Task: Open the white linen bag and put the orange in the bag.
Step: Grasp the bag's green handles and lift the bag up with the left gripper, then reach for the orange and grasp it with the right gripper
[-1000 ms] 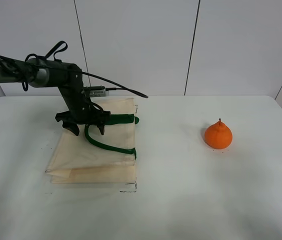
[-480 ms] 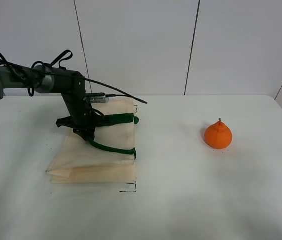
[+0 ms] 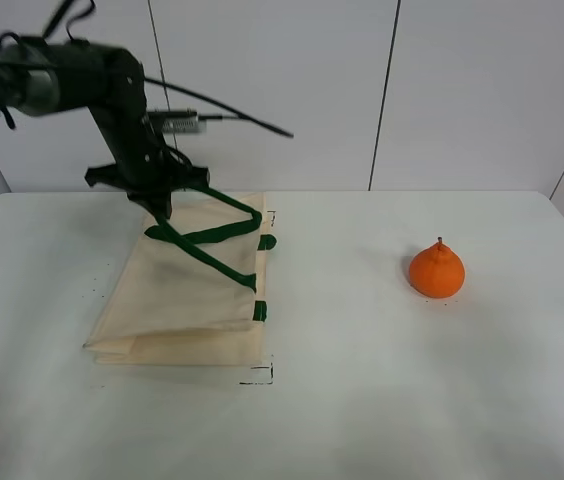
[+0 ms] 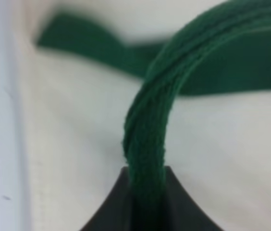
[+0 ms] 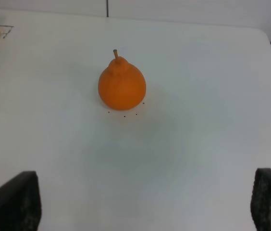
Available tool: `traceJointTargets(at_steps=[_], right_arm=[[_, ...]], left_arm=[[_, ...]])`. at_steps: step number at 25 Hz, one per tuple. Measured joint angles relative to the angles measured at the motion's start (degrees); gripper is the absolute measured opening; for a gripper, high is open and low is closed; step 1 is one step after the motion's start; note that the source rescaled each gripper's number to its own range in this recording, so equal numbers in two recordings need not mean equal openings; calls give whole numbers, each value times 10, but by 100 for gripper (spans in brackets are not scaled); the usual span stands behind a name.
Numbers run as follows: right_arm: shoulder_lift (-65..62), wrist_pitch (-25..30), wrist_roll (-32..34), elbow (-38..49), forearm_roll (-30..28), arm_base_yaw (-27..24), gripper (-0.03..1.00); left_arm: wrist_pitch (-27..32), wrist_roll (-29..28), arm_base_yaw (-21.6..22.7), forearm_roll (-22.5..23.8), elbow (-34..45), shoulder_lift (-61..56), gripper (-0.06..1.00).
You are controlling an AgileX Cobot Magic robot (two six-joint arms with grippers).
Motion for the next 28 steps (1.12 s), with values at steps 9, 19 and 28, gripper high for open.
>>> traceJointTargets(at_steps=[9,19,28], right_arm=[[0,0,0,0,0,0,100],[293,-43,-5,-86,0,0,100],[770,-31,-10,-333,1,0,100]], left_arm=[[110,50,-32,4,-130,-106,0],[124,66,-58,4,-156,-115,0],[125,67,-58,4,-156,-122,0]])
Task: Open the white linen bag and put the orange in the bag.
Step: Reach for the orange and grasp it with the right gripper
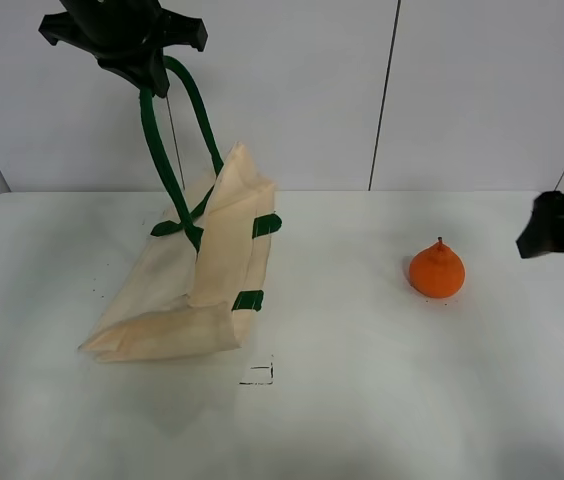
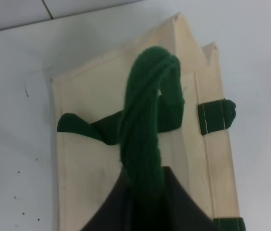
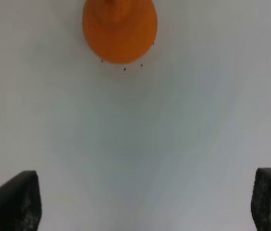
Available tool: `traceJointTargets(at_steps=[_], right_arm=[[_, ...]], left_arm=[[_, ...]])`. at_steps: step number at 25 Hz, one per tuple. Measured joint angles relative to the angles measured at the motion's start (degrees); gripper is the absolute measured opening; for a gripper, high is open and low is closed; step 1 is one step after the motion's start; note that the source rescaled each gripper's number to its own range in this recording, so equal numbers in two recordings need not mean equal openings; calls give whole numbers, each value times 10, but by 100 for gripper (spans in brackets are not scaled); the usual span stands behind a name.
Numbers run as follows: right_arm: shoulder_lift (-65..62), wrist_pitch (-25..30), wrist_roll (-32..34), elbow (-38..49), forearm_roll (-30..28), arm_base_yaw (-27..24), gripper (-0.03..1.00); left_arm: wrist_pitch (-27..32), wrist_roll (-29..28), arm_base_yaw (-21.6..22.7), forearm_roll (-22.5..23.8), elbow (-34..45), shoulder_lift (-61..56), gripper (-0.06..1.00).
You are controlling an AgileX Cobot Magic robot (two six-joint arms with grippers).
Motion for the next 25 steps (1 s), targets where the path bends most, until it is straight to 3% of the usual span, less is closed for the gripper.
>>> traceJointTargets(at_steps=[4,9,25], right_arm=[[163,39,0,-131,1,2,100],[284,57,-1,-218,1,20,100],[424,-91,-53,-226,30,20,100]], left_arm=[[0,0,0,0,0,-7,0],[0,0,0,0,0,-7,0],[0,0,0,0,0,-7,0]])
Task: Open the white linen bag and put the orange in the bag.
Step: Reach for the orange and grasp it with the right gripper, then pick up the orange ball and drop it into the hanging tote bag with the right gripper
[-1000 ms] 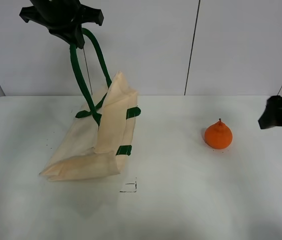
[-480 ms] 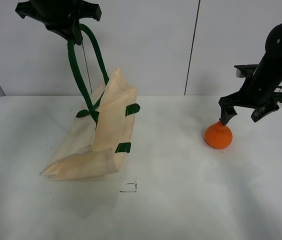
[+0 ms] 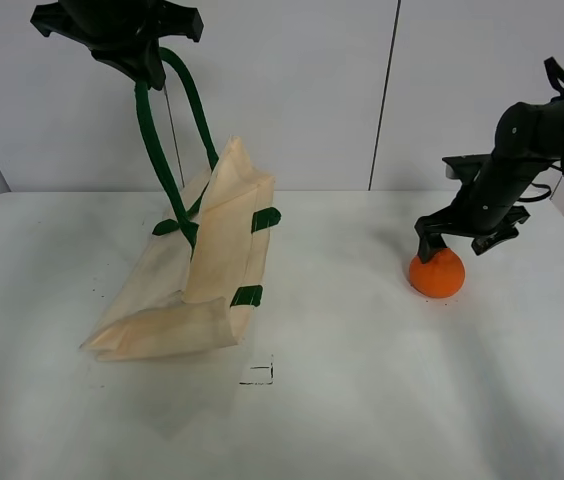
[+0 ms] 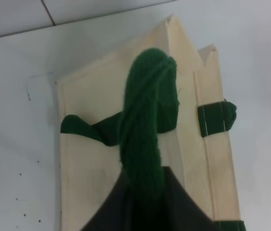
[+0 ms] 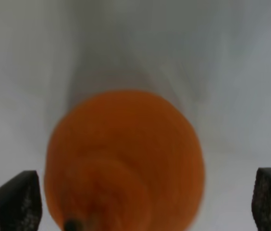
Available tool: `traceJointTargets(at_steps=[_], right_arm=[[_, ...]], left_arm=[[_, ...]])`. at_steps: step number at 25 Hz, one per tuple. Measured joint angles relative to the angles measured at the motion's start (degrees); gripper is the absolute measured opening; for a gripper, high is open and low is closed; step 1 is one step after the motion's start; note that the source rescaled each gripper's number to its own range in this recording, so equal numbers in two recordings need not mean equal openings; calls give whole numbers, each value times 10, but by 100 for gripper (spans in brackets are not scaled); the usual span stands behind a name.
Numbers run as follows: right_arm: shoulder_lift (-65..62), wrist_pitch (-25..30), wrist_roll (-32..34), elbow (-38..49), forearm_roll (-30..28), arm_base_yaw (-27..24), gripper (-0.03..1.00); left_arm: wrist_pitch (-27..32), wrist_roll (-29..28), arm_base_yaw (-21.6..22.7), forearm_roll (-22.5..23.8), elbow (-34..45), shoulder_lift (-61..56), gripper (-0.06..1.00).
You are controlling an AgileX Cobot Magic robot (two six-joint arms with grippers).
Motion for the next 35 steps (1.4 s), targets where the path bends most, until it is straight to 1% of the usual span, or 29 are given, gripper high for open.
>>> traceJointTargets(at_steps=[10,12,14,15,16,17,18,19,20,23,26,28,29,32,35], right_arm=[[36,-9,-4,-1,15,0,100],[37,-19,-4,-1,15,0,97],[37,-22,-4,-2,16,0,89],[37,-21,-4,-2,17,0,83],[37,-21,-4,-2,17,0,70],[37,-21,-4,-2,18,0,52],[37,-21,-5,-2,18,0,31],[37,-21,-8,-3,21,0,13],[35,-21,-10,-4,24,0,1],[28,-9,-20,-12,39,0,0],[15,27,-24,-40,66,0,0],[2,60,-36,-73,99,0,0],[-7,80,-43,-95,119,0,0],[-28,130,-63,-157,205,0,0],[-34,159,-67,-205,311,2,0]], left_arm=[[0,0,0,0,0,0,0],[0,0,0,0,0,0,0],[0,0,0,0,0,0,0],[0,0,0,0,0,0,0],[0,0,0,0,0,0,0],[0,0,0,0,0,0,0],[0,0,0,0,0,0,0],[0,0,0,0,0,0,0],[0,0,0,0,0,0,0],[0,0,0,0,0,0,0],[0,2,0,0,0,0,0],[0,2,0,0,0,0,0],[0,2,0,0,0,0,0],[0,2,0,0,0,0,0],[0,2,0,0,0,0,0]])
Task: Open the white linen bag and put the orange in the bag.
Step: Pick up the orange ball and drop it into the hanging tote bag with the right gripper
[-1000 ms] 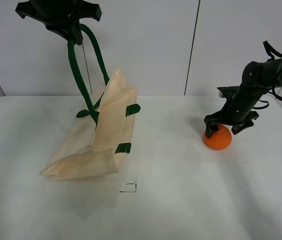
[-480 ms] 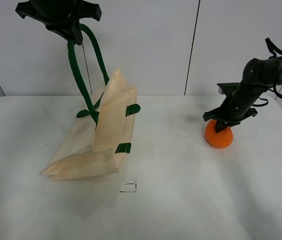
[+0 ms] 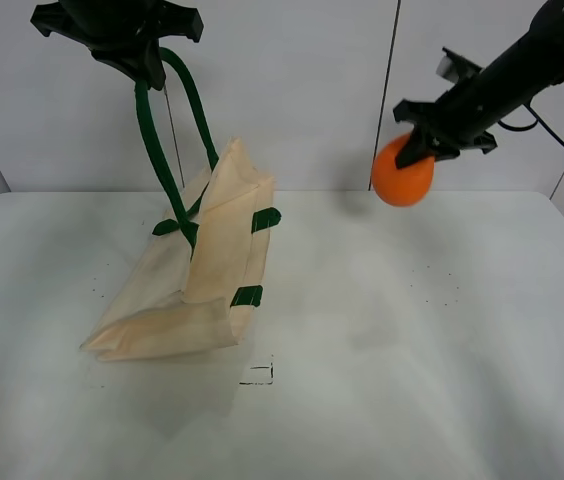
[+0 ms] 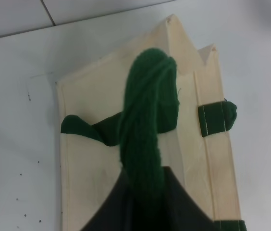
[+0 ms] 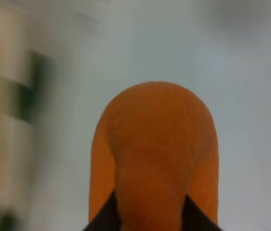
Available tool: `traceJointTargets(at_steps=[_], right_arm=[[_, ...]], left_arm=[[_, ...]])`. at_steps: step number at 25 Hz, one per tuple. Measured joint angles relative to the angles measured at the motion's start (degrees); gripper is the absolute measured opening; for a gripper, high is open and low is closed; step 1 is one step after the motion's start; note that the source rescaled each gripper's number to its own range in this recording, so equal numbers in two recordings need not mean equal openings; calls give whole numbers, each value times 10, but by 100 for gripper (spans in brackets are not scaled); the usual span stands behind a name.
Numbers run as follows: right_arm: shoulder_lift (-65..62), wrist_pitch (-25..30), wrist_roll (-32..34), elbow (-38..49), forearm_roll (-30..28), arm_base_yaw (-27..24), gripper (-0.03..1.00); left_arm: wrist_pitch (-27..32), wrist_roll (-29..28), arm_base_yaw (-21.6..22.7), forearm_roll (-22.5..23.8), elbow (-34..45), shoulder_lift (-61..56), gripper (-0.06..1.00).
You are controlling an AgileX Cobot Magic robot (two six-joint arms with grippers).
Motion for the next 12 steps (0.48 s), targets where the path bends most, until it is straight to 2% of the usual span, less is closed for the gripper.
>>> traceJointTargets(at_steps=[3,12], right_arm=[[0,-4,-11,-14,56,20,0],[28,-33,-27,-16,65,164,0]], left_arm=[[0,0,0,0,0,0,0],[0,2,0,0,0,0,0]])
